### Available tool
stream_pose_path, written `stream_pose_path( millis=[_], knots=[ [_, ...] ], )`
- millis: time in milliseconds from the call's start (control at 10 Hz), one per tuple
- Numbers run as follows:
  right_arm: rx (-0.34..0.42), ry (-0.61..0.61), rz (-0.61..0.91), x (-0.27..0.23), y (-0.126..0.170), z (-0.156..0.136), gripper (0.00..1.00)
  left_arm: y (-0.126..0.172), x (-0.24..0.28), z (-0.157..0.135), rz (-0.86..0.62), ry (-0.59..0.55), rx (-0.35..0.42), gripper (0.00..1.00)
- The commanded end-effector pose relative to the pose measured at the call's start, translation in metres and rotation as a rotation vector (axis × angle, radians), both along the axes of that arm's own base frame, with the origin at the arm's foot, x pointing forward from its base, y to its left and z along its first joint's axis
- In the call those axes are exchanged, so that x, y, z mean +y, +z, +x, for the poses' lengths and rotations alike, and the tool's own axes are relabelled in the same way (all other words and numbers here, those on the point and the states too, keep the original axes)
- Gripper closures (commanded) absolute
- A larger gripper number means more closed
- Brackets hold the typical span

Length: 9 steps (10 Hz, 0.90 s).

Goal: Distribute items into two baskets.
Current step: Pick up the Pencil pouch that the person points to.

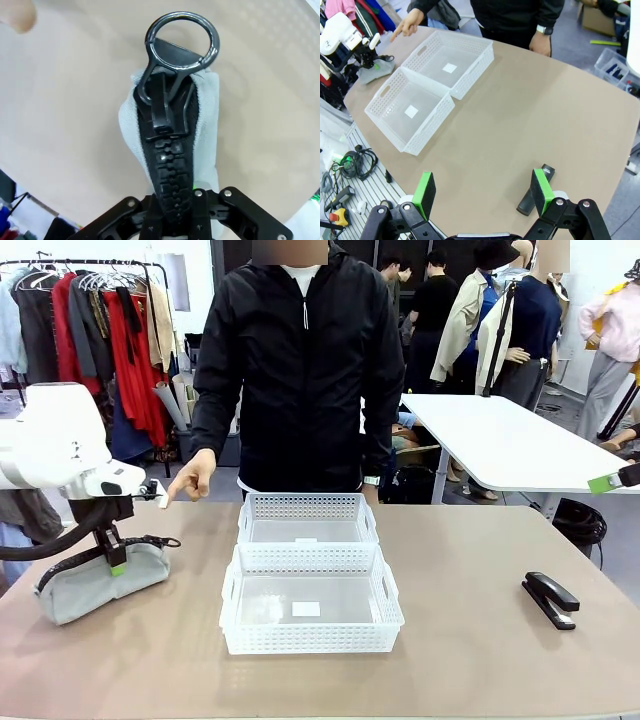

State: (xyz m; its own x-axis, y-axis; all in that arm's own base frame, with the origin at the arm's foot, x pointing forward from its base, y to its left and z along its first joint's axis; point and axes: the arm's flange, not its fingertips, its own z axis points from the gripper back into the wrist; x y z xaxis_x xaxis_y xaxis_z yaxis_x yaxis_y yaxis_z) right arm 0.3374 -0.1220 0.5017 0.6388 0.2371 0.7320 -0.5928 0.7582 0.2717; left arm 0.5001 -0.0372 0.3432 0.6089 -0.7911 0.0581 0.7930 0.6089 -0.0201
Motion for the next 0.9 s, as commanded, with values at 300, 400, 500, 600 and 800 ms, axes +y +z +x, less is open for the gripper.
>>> stream_pose_path(
  millis=[300,400,500,600,800],
  knots=[
    [-0.002,0.003,0.003,0.0003,0.0002,-0.0001,0.00,0.0012,0.0002,0.0001,0.000,0.000,-0.005,1.00],
    [-0.002,0.003,0.003,0.0003,0.0002,-0.0001,0.00,0.0012,0.0002,0.0001,0.000,0.000,-0.005,1.00],
    [-0.002,0.003,0.003,0.0003,0.0002,-0.0001,0.00,0.0012,0.0002,0.0001,0.000,0.000,-0.005,1.00],
    [-0.002,0.003,0.003,0.0003,0.0002,-0.0001,0.00,0.0012,0.0002,0.0001,0.000,0.000,-0.005,1.00],
    [-0.002,0.003,0.003,0.0003,0.0002,-0.0001,0.00,-0.0003,-0.0005,0.0000,0.001,-0.001,0.000,1.00]
  ],
)
